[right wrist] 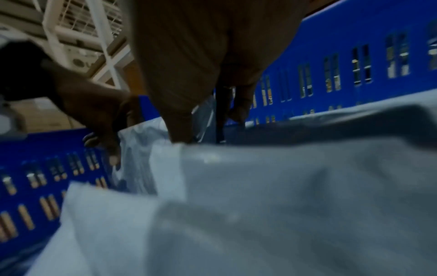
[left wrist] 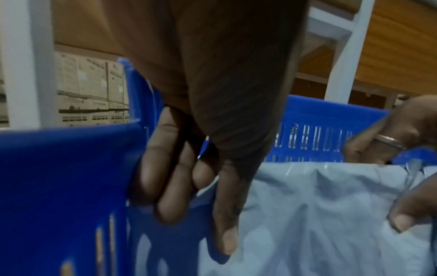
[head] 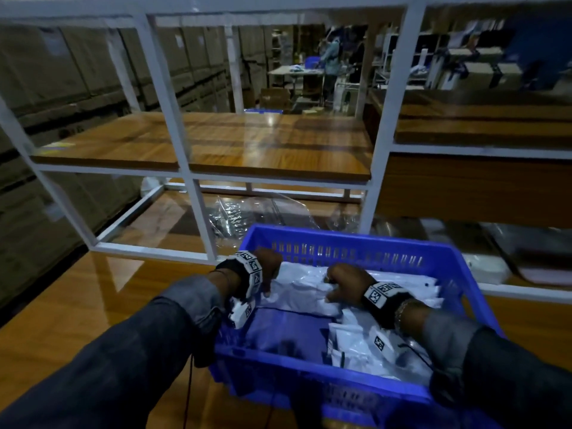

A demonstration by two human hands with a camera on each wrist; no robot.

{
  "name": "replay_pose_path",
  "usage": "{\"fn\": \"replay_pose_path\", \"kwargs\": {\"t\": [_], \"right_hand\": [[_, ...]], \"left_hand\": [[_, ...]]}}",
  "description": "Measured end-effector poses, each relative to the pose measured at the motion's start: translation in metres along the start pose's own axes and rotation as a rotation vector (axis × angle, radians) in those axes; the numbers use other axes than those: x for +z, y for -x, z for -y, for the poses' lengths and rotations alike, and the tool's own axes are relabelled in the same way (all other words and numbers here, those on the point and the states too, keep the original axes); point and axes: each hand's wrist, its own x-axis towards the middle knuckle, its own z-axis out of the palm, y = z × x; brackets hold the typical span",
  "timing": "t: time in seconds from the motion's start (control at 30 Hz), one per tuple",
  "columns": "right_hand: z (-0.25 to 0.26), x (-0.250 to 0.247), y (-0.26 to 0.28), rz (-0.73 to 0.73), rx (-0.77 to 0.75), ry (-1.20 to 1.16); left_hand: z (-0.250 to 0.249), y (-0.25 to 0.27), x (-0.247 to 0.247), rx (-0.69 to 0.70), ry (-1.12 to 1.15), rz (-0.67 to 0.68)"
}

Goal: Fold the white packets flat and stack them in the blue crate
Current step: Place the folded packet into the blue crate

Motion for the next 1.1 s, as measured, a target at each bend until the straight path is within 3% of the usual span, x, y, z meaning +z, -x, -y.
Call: {"fn": "replay_pose_path", "kwargs": {"t": [0.23,0.47,0.57,0.7,0.83,1.1], "right_hand": [[0.010,0.021,-0.011,0.040,-0.100,0.221],[0.013,0.022,-0.011,0.038,-0.082,0.287],[0.017,0.024,-0.008,-0.022,-0.081,0.296],[0.022,0.025,-0.010,-0.071,-0.047,0.360],[0.020,0.025,-0.008,-0.102,-0.005,0.334],[0.024,0.037,-0.003,-0.133,-0.042,0.413]], "left_hand": [[-0.002,-0.011,0.020,0.014,-0.082,-0.010],[-0.003,0.000,0.030,-0.002,-0.195,-0.330],[-0.007,0.002,0.019,-0.052,-0.202,-0.367],[-0.016,0.007,0.013,-0.005,-0.080,-0.263],[-0.022,0.012,0.023,0.038,0.196,0.020],[-0.006,0.006,0.034,-0.006,0.625,0.068]]}}
